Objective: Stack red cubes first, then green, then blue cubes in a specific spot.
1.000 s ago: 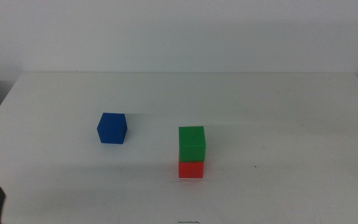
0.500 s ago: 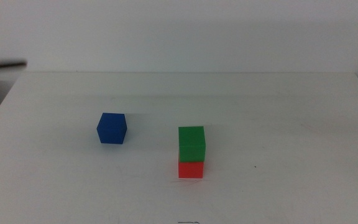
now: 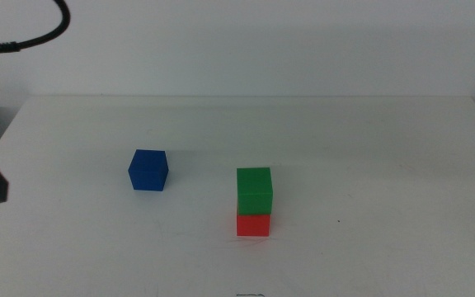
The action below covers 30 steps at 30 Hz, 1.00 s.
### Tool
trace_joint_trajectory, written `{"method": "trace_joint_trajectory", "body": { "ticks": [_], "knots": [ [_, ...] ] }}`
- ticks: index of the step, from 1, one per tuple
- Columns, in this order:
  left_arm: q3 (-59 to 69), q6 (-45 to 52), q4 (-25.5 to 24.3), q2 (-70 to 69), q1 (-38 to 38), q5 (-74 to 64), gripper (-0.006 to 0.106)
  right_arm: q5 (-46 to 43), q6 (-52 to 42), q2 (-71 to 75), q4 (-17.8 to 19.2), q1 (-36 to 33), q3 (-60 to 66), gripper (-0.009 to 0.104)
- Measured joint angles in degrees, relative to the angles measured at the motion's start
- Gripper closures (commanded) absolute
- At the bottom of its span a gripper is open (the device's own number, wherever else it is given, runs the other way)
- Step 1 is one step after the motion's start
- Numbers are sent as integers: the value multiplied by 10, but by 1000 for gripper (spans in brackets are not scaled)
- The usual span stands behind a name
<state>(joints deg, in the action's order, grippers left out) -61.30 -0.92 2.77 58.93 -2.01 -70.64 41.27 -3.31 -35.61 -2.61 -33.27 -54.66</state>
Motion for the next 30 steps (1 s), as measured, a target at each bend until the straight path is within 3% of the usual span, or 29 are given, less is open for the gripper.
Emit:
{"method": "trace_joint_trajectory", "body": {
  "ticks": [8,19,23,28,30],
  "knots": [
    [-35,9,54,85,12,19,30,0,0,0,0,0,0,23],
    [-207,-28,16,306,132,36,35,0,0,0,0,0,0,23],
    [-256,-36,15,371,143,36,32,0,0,0,0,0,0,23],
    [-294,-37,12,435,143,35,8,0,0,0,0,0,0,23],
    [-308,-32,10,456,143,34,7,0,0,0,0,0,0,23]
  ]
}}
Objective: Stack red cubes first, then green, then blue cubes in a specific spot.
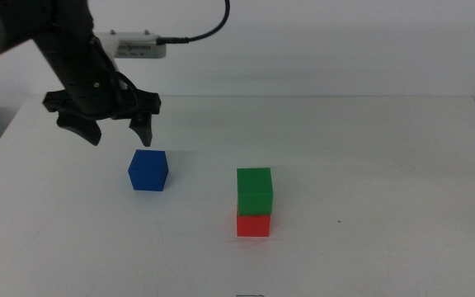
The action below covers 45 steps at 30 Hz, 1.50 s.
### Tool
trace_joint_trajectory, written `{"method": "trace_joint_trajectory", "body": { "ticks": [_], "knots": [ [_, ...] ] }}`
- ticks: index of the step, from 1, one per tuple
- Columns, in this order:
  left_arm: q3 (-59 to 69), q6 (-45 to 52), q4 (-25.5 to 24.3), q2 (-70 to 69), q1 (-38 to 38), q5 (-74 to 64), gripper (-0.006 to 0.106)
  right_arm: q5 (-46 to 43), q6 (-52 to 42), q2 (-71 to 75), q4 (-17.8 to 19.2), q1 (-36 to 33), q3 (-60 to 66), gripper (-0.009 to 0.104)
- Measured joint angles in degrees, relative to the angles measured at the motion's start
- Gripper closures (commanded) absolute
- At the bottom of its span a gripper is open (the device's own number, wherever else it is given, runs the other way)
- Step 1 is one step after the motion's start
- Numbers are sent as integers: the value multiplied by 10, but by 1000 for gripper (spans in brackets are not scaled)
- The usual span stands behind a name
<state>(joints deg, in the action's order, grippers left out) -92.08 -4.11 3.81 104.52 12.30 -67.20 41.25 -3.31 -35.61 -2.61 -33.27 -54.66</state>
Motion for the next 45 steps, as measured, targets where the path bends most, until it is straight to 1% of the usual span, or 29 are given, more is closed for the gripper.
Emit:
{"method": "trace_joint_trajectory", "body": {
  "ticks": [9,15,25,29,31,32,34,37,40,43,45],
  "knots": [
    [-48,17,-2,71,0,14,7,0,0,0,0,0,0,23],
    [-51,41,-3,107,0,35,7,0,0,0,0,0,0,23],
    [-52,41,-3,146,0,71,7,0,0,0,0,0,0,23],
    [-52,41,-3,166,0,74,9,0,0,0,0,0,0,23],
    [-52,41,2,175,0,74,14,0,0,0,0,0,0,23],
    [-52,41,4,176,0,74,18,0,0,0,0,0,0,23],
    [-52,41,9,181,0,75,29,0,0,0,0,0,0,23],
    [-52,41,10,182,0,82,50,0,0,0,0,0,0,23],
    [-52,41,14,183,0,91,70,0,0,0,0,0,0,23],
    [-52,41,38,182,0,83,84,0,0,0,0,0,0,23],
    [-52,41,56,174,0,61,91,0,0,0,0,0,0,23]
  ]
}}
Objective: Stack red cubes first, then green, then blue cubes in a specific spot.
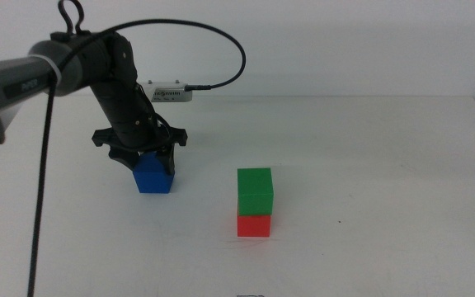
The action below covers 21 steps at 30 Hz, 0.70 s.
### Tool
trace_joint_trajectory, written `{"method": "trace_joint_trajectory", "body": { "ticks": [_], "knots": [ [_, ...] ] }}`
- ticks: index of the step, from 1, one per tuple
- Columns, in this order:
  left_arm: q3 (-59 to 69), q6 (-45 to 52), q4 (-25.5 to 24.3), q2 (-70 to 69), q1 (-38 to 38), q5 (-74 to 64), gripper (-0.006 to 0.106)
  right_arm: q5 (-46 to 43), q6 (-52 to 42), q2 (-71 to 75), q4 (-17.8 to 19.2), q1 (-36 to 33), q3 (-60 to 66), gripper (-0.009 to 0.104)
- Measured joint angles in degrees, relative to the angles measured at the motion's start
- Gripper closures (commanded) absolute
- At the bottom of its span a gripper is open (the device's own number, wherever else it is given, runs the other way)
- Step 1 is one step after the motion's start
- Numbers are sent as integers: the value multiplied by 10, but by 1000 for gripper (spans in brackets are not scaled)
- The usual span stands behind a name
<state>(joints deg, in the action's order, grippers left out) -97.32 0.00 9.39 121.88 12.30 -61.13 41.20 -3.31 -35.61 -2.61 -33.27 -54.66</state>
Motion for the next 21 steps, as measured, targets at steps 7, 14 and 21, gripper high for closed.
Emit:
{"method": "trace_joint_trajectory", "body": {
  "ticks": [7,14,21],
  "knots": [
    [0,-132,-54,-104,49,-75,98,0,0,0,0,0,0,23],
    [-7,-311,-153,-194,182,-97,98,0,0,0,0,0,0,23],
    [-34,-372,-163,-166,259,-99,98,0,0,0,0,0,0,23]
  ]
}}
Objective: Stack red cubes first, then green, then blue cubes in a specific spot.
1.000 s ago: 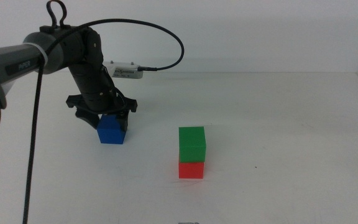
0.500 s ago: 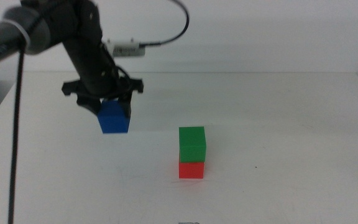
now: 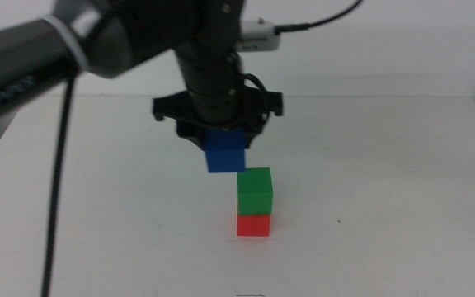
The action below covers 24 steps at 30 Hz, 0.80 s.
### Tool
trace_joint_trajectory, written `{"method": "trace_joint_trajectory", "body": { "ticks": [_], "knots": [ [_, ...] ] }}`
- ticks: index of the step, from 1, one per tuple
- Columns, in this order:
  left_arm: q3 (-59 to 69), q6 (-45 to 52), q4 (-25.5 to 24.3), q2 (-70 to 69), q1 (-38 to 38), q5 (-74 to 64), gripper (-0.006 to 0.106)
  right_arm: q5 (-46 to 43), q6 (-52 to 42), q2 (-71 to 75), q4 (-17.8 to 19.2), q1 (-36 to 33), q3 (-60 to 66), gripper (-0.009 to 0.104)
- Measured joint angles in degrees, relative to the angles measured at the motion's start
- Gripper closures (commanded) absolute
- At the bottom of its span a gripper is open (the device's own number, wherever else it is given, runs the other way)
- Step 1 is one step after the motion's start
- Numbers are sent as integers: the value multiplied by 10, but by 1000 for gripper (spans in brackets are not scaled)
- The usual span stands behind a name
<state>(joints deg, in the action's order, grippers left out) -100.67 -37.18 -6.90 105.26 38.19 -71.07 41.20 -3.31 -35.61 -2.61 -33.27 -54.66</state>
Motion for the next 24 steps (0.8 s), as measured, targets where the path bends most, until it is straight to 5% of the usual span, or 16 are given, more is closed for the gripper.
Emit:
{"method": "trace_joint_trajectory", "body": {
  "ticks": [24],
  "knots": [
    [-21,-13,29,62,21,43,98,0,0,0,0,0,0,23]
  ]
}}
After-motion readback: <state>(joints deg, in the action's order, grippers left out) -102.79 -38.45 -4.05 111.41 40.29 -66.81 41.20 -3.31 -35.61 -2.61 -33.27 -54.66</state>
